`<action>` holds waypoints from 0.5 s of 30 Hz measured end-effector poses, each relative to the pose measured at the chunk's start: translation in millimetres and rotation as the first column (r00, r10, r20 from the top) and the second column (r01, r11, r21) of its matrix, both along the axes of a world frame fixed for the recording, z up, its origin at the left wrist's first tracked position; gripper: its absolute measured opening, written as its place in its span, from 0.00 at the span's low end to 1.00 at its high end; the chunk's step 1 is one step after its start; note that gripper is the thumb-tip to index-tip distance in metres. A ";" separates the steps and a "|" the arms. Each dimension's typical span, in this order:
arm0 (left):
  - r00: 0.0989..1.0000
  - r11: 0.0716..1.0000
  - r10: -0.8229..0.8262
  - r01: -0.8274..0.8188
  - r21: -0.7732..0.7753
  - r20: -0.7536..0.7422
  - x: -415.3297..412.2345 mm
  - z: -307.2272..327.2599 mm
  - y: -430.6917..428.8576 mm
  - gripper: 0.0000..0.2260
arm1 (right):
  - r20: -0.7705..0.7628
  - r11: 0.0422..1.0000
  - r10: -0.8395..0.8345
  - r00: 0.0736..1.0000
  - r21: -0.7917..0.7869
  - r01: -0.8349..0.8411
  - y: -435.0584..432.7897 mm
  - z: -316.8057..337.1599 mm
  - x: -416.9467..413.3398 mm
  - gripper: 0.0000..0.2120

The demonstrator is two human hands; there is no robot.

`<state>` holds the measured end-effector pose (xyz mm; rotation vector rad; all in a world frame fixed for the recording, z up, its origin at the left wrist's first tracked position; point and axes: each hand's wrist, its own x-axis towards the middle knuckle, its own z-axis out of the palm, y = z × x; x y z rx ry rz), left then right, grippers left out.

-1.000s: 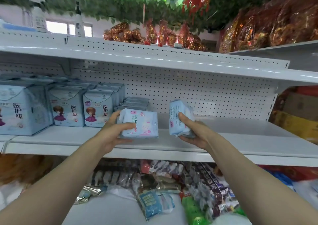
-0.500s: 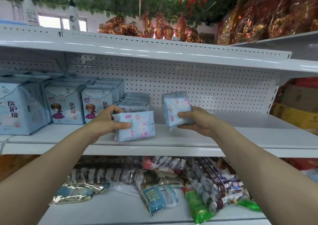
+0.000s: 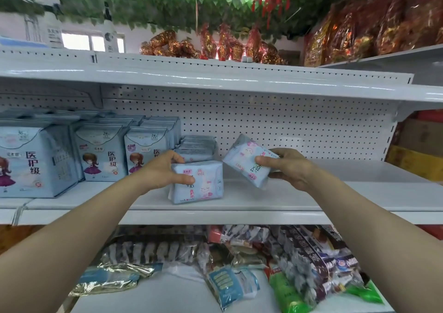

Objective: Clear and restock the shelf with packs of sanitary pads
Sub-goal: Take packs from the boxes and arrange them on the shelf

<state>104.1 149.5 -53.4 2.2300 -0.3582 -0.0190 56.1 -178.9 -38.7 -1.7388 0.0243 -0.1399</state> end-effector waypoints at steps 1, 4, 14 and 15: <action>1.000 1.000 0.002 -0.002 0.029 0.010 -0.1 1.8 -0.9 0.26 | 0.000 1.000 -0.004 1.000 0.006 0.004 -0.6 0.9 0.3 0.22; 0.998 0.988 -0.005 -0.004 0.155 0.055 -0.9 10.2 -4.8 0.25 | 0.001 0.999 -0.025 1.000 0.027 0.025 -2.1 3.0 1.0 0.25; 0.977 0.802 -0.155 0.036 0.596 0.150 6.4 28.2 -32.0 0.37 | -0.015 0.998 -0.055 0.998 -0.035 0.055 -15.3 13.1 -4.9 0.30; 0.969 0.772 -0.185 0.040 0.634 0.165 4.8 29.8 -38.7 0.35 | -0.010 0.996 -0.065 0.998 -0.065 0.065 -18.4 15.1 -5.5 0.31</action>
